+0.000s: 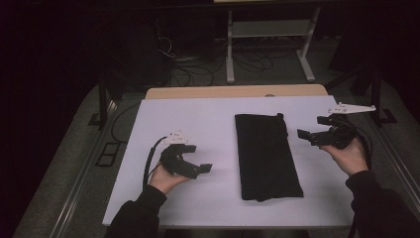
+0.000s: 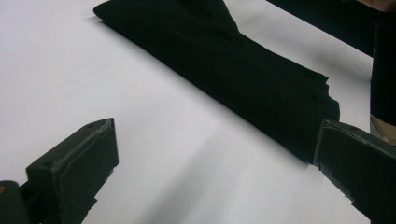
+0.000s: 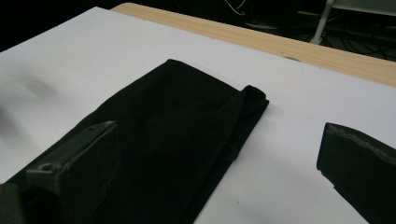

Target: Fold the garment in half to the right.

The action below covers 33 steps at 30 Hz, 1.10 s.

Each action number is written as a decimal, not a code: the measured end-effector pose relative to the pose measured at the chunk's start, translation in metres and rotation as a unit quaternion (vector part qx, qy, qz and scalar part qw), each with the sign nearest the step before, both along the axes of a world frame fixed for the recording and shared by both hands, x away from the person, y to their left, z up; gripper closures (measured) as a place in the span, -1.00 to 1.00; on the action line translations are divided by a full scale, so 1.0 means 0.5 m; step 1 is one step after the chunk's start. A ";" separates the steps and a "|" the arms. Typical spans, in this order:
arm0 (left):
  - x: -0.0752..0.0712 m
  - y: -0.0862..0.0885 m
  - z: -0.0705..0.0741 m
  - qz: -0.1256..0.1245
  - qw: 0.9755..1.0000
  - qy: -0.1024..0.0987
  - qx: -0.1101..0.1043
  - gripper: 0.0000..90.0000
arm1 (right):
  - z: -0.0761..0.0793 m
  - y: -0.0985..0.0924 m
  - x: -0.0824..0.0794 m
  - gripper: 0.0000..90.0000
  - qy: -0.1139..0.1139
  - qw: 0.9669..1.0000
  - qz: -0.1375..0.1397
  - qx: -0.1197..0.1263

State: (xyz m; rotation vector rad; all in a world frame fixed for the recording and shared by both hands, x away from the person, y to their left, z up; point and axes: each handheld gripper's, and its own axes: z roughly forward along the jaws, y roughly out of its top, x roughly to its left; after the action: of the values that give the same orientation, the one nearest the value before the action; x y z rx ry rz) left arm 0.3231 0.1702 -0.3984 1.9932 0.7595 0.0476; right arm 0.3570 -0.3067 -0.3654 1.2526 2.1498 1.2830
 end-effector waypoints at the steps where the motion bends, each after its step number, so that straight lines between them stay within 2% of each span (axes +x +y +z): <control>1: 0.000 0.004 0.000 0.000 1.000 -0.001 0.001 -1.00 | -0.002 -0.003 -0.003 -1.00 0.002 1.000 -0.001 0.002; 9: -0.011 0.047 -0.003 0.022 1.000 -0.012 0.003 -1.00 | -0.017 -0.017 -0.021 -1.00 0.006 1.000 -0.005 0.001; 21: -0.024 0.113 -0.012 0.058 0.998 -0.007 0.002 -1.00 | -0.022 -0.034 -0.054 -1.00 -0.001 1.000 -0.009 0.006; 33: -0.042 0.169 -0.021 0.094 0.996 -0.012 0.000 -1.00 | -0.044 -0.044 -0.089 -1.00 -0.007 1.000 -0.010 0.010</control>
State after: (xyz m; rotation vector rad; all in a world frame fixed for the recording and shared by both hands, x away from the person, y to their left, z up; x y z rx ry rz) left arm 0.3018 0.2549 -0.4090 1.9123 0.9291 0.1812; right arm 0.3126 -0.3288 -0.3873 1.2654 2.1136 1.3036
